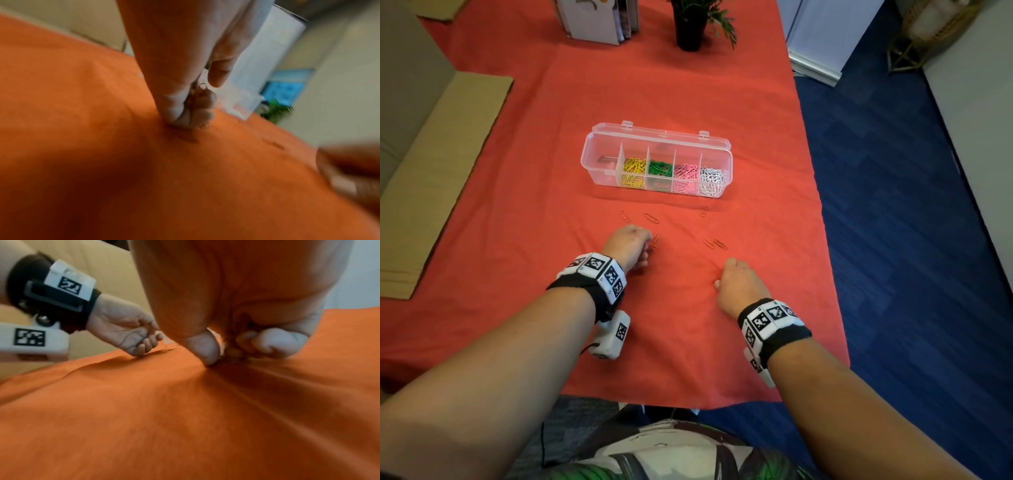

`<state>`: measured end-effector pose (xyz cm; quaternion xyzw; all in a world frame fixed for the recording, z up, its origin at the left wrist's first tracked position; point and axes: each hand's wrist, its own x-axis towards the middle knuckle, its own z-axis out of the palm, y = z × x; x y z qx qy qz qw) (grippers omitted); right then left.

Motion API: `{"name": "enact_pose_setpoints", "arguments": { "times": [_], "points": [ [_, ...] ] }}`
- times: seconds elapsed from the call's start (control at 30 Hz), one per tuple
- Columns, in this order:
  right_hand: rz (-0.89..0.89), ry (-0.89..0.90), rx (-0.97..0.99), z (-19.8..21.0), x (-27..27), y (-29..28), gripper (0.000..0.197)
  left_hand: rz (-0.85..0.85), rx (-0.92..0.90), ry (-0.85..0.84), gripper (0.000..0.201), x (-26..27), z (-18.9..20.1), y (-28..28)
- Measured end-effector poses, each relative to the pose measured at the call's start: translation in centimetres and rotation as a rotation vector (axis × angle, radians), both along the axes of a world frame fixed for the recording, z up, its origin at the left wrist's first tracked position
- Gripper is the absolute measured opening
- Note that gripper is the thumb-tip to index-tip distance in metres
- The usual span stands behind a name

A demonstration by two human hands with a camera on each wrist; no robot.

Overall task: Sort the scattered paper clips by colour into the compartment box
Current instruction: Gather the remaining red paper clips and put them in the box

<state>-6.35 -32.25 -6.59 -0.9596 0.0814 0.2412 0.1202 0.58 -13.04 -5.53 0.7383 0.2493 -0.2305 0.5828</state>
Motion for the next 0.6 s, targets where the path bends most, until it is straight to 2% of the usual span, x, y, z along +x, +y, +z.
{"name": "enact_pose_setpoints", "arguments": {
  "times": [0.1,0.13,0.2,0.3,0.4,0.5,0.57,0.6],
  "points": [
    [0.057,-0.007,-0.054,0.2,0.1,0.5,0.029,-0.309,0.514,-0.160,0.022,-0.7,-0.4,0.1],
    [0.060,0.006,-0.046,0.2,0.3,0.3,0.030,-0.368,0.621,-0.217,0.022,-1.0,-0.5,0.1],
    [0.017,0.049,0.065,0.5,1.1,-0.3,0.027,-0.434,0.716,-0.299,0.025,-1.4,-0.9,0.1],
    [-0.169,0.086,0.400,1.0,2.2,-1.6,0.006,-0.488,0.751,-0.314,0.020,-1.6,-1.2,0.1],
    [-0.473,0.112,0.833,1.5,2.7,-2.1,0.024,-0.522,0.753,-0.292,0.017,-1.7,-1.2,0.0],
    [-0.703,0.124,1.170,2.1,3.3,-2.2,0.024,-0.564,0.729,-0.310,0.017,-1.9,-1.0,0.0],
    [-0.839,0.146,1.365,2.5,3.8,-2.4,0.026,-0.552,0.647,-0.286,0.014,-1.7,-0.6,0.0],
    [-0.912,0.153,1.433,2.7,4.1,-2.5,0.026,-0.507,0.540,-0.244,0.014,-1.6,-0.3,0.0]
  ]
}}
